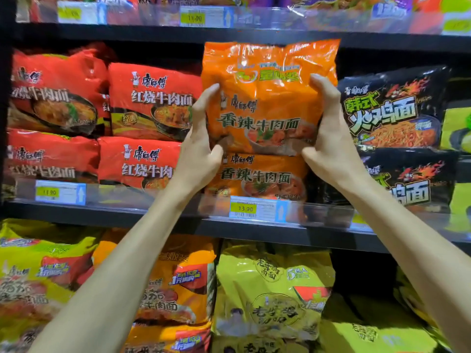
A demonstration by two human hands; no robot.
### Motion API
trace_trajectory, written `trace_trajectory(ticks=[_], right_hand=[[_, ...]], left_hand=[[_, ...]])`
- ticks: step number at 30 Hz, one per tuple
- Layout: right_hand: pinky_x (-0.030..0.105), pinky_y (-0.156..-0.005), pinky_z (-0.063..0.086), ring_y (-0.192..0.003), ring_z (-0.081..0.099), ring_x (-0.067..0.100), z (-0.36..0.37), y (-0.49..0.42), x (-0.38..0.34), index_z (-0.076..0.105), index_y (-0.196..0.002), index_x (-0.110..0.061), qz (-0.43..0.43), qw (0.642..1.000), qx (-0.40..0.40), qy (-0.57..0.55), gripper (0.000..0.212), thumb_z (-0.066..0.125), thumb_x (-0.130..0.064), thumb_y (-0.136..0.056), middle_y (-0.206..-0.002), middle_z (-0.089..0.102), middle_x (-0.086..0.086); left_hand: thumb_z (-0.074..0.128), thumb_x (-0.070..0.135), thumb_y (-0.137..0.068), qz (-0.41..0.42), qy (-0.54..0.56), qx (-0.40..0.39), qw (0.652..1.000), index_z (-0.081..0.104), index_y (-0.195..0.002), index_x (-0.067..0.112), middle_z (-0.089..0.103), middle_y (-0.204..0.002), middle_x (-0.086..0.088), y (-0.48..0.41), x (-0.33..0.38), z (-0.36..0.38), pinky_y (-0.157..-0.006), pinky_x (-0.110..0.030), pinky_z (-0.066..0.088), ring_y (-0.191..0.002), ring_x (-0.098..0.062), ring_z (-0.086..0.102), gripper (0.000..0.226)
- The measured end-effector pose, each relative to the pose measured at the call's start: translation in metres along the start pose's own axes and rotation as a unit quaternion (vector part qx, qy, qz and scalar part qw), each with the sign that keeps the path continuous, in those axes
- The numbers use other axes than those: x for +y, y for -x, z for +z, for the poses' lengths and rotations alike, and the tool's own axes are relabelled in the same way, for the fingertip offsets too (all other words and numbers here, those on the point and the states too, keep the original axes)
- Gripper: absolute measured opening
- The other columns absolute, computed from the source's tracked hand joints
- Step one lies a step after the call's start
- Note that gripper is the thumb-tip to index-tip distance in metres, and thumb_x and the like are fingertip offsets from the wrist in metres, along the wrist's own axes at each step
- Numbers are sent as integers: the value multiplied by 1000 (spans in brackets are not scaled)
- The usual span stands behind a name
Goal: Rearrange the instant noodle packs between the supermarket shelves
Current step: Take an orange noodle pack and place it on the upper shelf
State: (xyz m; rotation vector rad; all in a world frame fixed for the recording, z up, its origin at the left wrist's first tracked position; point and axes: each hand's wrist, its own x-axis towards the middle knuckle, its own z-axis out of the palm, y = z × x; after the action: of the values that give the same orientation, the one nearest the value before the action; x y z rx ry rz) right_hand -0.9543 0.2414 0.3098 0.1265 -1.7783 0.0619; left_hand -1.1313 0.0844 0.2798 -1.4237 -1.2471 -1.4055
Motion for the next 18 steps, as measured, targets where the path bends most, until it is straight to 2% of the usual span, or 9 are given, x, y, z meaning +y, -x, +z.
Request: trace_trajectory(ticks=[4,8,10,12,14,16,18], right_hand=[[45,-102,49,-126,52,27,-3,-3,-3,19,-153,-26,32,999,-26,32,92,63,9,-80,-144,42,13],[46,-103,47,-126,55,33,-5,-15,-6,3,-157,-30,54,991,-75,93,98,67,-3,-88,-144,49,15],[47,-97,50,-116,62,34,-4,-19,-7,-2,-158,-28,64,984,-83,142,101,70,-10,-91,-133,60,16],[48,-88,55,-102,68,34,-2,-20,-7,-3,-159,-24,68,977,-74,189,102,72,-15,-91,-119,68,17],[49,-80,57,-91,70,35,1,-19,-8,-3,-159,-22,77,971,-61,218,101,72,-17,-91,-109,71,17],[48,-79,57,-90,69,36,4,-17,-11,-2,-160,-21,84,967,-53,236,100,71,-17,-92,-105,70,18],[47,-79,55,-92,68,38,4,-16,-14,-1,-160,-21,91,965,-50,242,96,69,-17,-94,-106,69,19]], left_hand=[[53,-4,-93,-18,8,-5,1000,21,-154,31,47,-150,5,-5,-1,0,-104,-42,54,-124,-19,62,77],[58,12,-100,-27,-21,-32,999,18,-156,34,45,-154,7,-12,-3,-4,-106,-39,51,-126,-16,61,73],[61,19,-99,-37,-35,-48,998,16,-155,40,43,-156,10,-14,-3,-7,-106,-46,51,-128,-16,59,74],[63,22,-99,-45,-41,-62,996,16,-155,42,41,-157,10,-13,-4,-12,-106,-53,50,-134,-10,50,76],[62,21,-100,-50,-53,-76,994,16,-157,41,39,-159,9,-14,-2,-16,-112,-49,45,-138,-6,39,77],[60,19,-101,-49,-74,-77,993,15,-160,38,40,-160,6,-16,-1,-16,-115,-44,38,-145,-14,39,76],[58,19,-102,-51,-96,-75,991,13,-161,37,44,-158,3,-20,-1,-14,-117,-45,38,-144,-21,44,76]])
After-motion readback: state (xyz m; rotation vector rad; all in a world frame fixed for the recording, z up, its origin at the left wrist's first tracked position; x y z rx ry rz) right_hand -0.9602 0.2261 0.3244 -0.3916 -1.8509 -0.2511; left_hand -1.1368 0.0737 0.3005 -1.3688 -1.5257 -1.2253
